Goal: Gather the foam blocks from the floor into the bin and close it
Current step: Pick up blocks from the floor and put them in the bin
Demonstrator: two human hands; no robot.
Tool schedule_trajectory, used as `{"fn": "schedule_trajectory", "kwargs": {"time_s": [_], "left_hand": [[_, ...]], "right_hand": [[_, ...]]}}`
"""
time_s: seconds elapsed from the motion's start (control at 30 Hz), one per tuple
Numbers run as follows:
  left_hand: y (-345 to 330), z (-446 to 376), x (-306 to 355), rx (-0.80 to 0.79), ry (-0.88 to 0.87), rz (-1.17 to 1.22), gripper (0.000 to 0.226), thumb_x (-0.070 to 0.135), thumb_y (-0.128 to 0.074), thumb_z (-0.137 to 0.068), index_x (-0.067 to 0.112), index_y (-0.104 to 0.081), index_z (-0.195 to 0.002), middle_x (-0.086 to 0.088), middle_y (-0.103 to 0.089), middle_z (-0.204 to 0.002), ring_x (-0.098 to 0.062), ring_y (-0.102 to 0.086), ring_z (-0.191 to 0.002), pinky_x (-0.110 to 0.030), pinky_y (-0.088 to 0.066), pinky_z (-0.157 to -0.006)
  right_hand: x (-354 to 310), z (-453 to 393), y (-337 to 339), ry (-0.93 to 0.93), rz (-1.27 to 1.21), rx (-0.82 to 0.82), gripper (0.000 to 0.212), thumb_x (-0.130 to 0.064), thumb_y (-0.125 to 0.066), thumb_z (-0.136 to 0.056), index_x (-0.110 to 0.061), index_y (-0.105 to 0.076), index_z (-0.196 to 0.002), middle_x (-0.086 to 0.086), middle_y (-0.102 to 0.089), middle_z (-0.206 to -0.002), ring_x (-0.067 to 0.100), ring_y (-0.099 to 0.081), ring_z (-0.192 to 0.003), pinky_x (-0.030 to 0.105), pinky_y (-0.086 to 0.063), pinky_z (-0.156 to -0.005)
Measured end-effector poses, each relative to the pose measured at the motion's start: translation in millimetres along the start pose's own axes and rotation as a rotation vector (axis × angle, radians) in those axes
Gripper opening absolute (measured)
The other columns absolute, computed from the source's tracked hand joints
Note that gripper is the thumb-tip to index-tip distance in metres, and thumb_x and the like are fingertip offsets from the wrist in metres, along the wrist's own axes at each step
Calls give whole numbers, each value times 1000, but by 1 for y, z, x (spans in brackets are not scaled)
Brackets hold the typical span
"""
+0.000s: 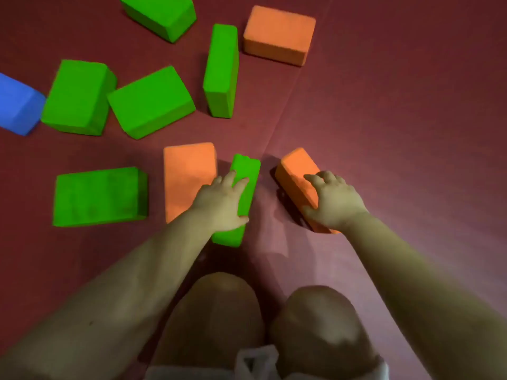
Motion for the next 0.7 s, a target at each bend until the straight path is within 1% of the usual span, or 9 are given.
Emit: {"fn": "schedule_trajectory", "kwargs": {"time_s": [0.1,0.17,0.23,0.3,0.37,0.43,0.53,0.6,0.7], "left_hand": [[-40,-27,-10,-54,66,47,103,56,-68,-73,26,-7,-151,-12,5,-159,-33,-25,-139,-40,-35,-108],[-59,-39,-16,-75,83,46,109,56,-70,-70,28,-3,-151,-13,15,-158,-37,-32,-135,-41,-38,-105],[-71,-43,-16,-63,74,52,112,55,-71,-70,30,1,-151,-13,22,-156,-39,-41,-127,-40,-41,-100],[-74,-43,-12,-28,73,59,111,54,-70,-70,31,3,-151,-15,23,-156,-39,-45,-122,-39,-41,-98],[-72,-43,-7,-6,102,65,110,54,-69,-70,31,2,-151,-14,20,-156,-38,-46,-119,-38,-42,-96],[-65,-45,-4,8,143,85,106,53,-67,-72,30,1,-151,-12,17,-158,-38,-44,-121,-38,-41,-97],[-42,-40,2,44,182,138,97,50,-61,-76,30,-3,-151,-10,10,-159,-39,-39,-124,-40,-39,-99],[-16,-29,11,64,179,159,94,49,-60,-77,30,-6,-151,-10,7,-159,-40,-38,-125,-41,-39,-100],[48,7,32,40,158,160,91,47,-60,-79,31,-7,-151,-9,6,-159,-39,-36,-127,-40,-39,-100]], "right_hand": [[19,-28,-34,-62,48,-3,79,-41,-62,-80,-29,-22,-148,12,-19,-154,36,-23,-138,48,-28,-108],[29,-40,-51,-100,22,-31,84,-41,-63,-81,-35,-15,-149,12,-6,-157,37,-12,-143,52,-23,-111],[37,-48,-62,-123,-7,-44,86,-38,-62,-83,-39,-8,-149,13,-1,-158,38,-13,-142,52,-27,-109],[37,-48,-66,-130,-4,-31,84,-36,-59,-85,-41,-5,-149,15,-3,-158,40,-23,-137,50,-34,-103],[29,-46,-66,-125,24,5,86,-40,-60,-83,-41,-6,-149,16,-13,-154,40,-30,-129,48,-37,-98],[20,-44,-64,-125,25,31,89,-46,-62,-78,-41,-8,-149,17,-21,-150,40,-33,-125,47,-38,-97],[3,-35,-50,-160,-42,53,89,-49,-63,-76,-41,-11,-148,17,-27,-144,39,-34,-123,46,-38,-96],[-10,-20,-27,-169,-88,74,89,-49,-63,-75,-41,-13,-148,17,-29,-141,39,-34,-121,47,-39,-95],[-22,21,35,-191,-169,79,89,-48,-64,-74,-41,-13,-148,16,-31,-138,37,-34,-122,48,-44,-93]]}}
Point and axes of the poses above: each hand's wrist, its own z-axis away from the middle knuckle, its own y-axis out of the back of the hand, x = y × z, the point moved 5 cm from there along -z, towards the middle knuckle
